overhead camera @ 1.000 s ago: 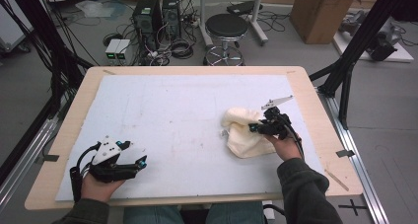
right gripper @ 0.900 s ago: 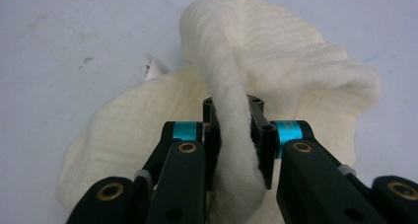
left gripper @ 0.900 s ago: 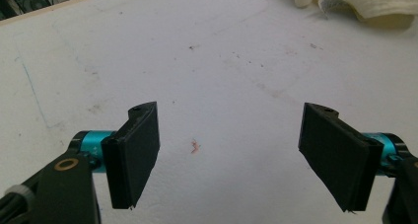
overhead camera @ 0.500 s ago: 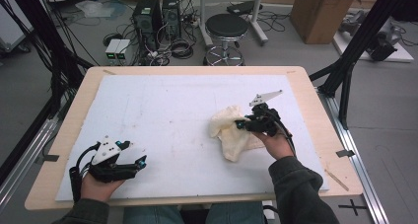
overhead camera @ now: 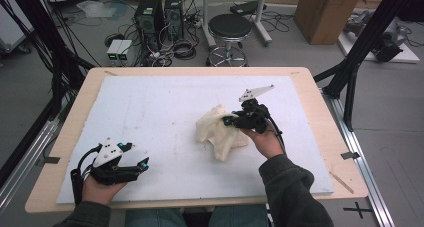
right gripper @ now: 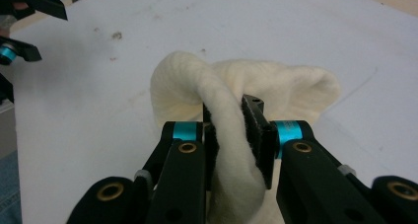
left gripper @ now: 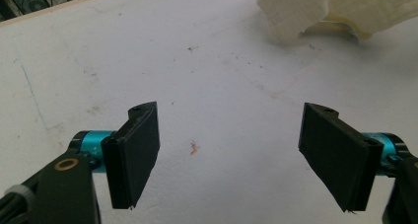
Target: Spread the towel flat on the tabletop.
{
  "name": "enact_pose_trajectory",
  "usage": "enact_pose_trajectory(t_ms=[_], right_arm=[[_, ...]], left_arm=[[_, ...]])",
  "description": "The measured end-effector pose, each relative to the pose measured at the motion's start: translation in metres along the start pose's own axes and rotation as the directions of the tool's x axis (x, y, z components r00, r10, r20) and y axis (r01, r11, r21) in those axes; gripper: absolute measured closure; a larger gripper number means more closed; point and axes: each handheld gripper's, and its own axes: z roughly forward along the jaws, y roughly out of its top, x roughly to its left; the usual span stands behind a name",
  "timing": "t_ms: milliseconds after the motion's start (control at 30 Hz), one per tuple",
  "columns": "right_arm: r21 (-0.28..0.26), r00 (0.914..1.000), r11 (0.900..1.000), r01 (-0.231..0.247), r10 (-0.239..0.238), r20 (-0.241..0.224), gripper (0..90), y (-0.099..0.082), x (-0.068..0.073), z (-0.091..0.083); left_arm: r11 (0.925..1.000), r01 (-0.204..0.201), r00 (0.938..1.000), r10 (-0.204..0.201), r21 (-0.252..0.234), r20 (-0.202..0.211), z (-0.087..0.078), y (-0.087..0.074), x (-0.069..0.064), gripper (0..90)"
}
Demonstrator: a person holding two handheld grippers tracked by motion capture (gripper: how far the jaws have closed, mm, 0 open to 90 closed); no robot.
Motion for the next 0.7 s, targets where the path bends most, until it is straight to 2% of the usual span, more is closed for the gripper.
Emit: enact_pose_trajectory(t_ms=[400,500,600,700], right_arm=[[-0.053,0.9991,0.9982,-0.027,0.026,-0.034,80.6,0.031,0.010,0.033],[-0.033,0.9991,0.9989,-0.034,0.034,-0.024,80.4,0.036,0.011,0.046],[0.028,0.9993,0.9990,-0.034,0.034,0.017,79.8,0.035,0.009,0.068],[0.078,0.9974,0.9953,-0.057,0.054,0.047,79.5,0.030,0.001,0.089]], left_arm=[[1.0000,0.001,1.0000,-0.001,-0.007,0.008,0.000,0.000,-0.001,24.1],[1.0000,-0.005,0.9999,0.005,-0.004,0.011,0.001,0.001,-0.001,24.1],[1.0000,-0.007,0.9998,0.007,-0.003,0.017,0.002,0.001,-0.002,24.1],[1.0000,-0.006,0.9999,0.006,-0.005,0.016,0.003,0.001,-0.003,24.1]])
